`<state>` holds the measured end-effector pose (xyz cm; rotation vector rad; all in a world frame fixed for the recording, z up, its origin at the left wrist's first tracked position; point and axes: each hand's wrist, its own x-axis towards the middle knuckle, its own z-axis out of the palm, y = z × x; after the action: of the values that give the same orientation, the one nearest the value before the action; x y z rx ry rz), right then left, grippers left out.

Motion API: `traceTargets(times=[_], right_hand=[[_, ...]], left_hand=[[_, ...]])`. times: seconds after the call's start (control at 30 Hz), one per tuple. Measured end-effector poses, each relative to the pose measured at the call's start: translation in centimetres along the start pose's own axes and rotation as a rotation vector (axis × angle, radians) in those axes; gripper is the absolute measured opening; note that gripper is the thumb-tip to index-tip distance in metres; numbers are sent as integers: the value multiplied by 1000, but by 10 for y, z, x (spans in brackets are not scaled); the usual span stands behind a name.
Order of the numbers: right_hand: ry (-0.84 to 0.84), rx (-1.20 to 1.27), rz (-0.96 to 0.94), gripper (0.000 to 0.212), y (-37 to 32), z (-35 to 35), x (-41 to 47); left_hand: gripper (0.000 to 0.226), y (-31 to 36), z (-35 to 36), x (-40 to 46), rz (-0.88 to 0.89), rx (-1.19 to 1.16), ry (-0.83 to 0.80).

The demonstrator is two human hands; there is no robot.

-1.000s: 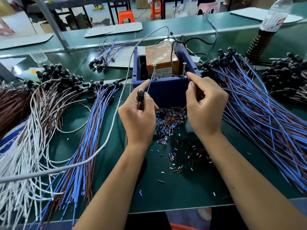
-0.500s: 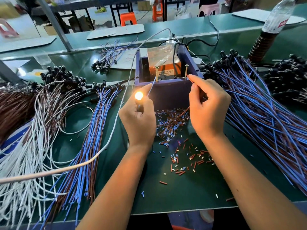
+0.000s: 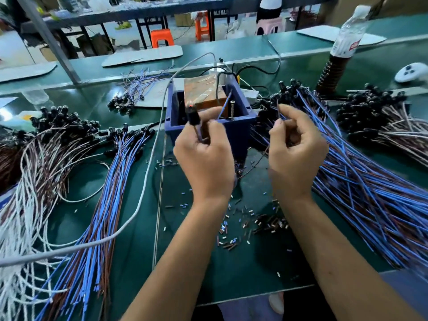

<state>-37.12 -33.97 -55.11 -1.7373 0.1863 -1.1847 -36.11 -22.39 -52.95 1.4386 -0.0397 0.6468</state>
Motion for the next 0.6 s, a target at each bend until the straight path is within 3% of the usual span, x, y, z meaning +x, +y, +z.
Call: traceTargets(times=[0.1, 0.2, 0.23, 0.3, 0.4, 0.47, 0.53, 0.6], right_hand=[[134, -10, 103, 32, 3, -38, 33], [334, -317, -148, 36, -6, -85, 68], [301, -389, -284, 37, -11, -96, 76], [49, -386, -407, 44, -20, -108, 87], [-289, -404, -230, 43, -28, -115, 96], [-367, -371, -136, 25, -29, -127, 103], [-354, -471, -185, 24, -27, -143, 112], [-311, -602, -237, 37, -21, -160, 121]], left_hand=[[24, 27, 47, -7, -34, 129, -213], [35, 49, 94, -10, -211, 92, -467], [42, 56, 109, -9, -346, -36, -524], [55, 73, 136, -6, -605, -345, -610], [58, 92, 167, 9, -758, -688, -621], [58, 99, 180, 21, -787, -823, -592], [59, 93, 189, 32, -800, -744, -549], [67, 75, 192, 42, -699, -350, -527]])
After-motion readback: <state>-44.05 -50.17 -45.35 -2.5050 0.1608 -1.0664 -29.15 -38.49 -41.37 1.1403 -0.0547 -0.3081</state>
